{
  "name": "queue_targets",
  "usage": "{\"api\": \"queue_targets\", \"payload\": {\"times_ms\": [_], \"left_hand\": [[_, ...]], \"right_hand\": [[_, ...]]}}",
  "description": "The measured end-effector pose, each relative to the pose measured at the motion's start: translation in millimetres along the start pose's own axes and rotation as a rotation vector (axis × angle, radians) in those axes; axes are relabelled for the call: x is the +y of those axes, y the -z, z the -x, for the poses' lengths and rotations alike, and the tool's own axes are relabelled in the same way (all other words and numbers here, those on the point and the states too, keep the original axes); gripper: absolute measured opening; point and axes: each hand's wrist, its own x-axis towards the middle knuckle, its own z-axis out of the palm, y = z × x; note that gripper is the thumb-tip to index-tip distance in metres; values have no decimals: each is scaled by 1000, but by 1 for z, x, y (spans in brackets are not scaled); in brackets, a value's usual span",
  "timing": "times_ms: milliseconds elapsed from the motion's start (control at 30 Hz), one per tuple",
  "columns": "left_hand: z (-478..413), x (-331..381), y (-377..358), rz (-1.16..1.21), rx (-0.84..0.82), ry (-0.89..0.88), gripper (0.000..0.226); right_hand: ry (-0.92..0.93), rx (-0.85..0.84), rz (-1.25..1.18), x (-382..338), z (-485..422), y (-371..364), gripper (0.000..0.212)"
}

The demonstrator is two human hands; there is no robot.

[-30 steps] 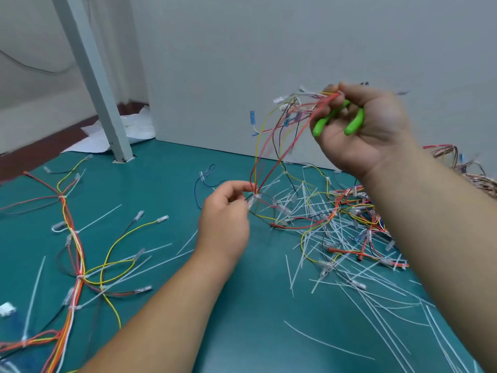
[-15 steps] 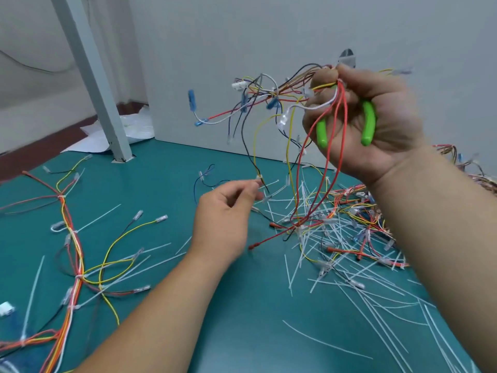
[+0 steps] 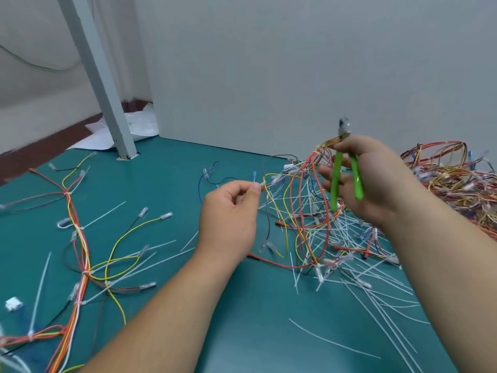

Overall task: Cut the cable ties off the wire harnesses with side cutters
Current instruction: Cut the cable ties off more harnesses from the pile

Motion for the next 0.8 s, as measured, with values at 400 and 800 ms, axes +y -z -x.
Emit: {"api": "queue_targets", "payload": {"times_ms": [400,800], "left_hand": [[3,2,-2,-14,-10,69,23],[3,-1,-3,-68,-138,185,17]], "right_hand": [[362,85,120,-18,78,3,23],[-259,-458,-400,55,120,-35,40]]}}
